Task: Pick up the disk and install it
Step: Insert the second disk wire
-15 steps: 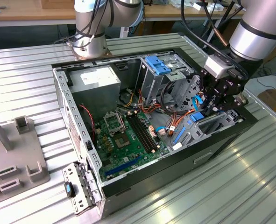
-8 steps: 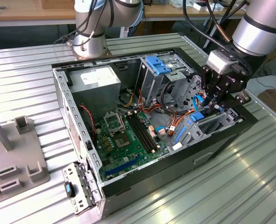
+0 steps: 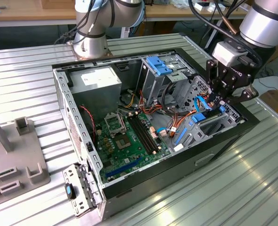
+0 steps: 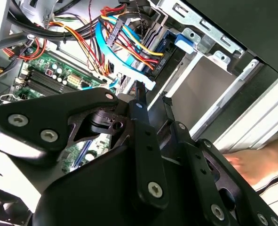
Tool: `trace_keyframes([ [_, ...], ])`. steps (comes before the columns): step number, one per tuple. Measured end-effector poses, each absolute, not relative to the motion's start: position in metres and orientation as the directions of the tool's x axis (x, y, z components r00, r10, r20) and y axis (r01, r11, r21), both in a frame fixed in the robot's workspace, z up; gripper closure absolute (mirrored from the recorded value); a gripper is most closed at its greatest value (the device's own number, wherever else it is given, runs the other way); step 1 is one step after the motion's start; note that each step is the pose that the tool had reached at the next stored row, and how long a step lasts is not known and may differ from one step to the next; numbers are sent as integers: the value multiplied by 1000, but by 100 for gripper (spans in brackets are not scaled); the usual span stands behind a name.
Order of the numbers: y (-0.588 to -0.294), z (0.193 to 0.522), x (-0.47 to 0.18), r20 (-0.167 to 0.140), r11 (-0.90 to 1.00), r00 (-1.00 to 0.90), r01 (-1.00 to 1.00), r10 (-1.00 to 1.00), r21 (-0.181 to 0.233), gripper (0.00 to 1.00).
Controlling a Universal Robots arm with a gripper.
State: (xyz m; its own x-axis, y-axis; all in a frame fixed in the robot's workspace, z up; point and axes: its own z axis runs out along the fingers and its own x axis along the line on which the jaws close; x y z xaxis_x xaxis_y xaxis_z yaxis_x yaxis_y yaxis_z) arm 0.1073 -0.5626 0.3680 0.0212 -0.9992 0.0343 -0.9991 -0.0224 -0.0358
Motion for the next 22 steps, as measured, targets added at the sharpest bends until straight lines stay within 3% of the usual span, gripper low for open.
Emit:
trace_keyframes([
  [22,-563,373,107,34,-22,21,-999,-999,-36,70],
])
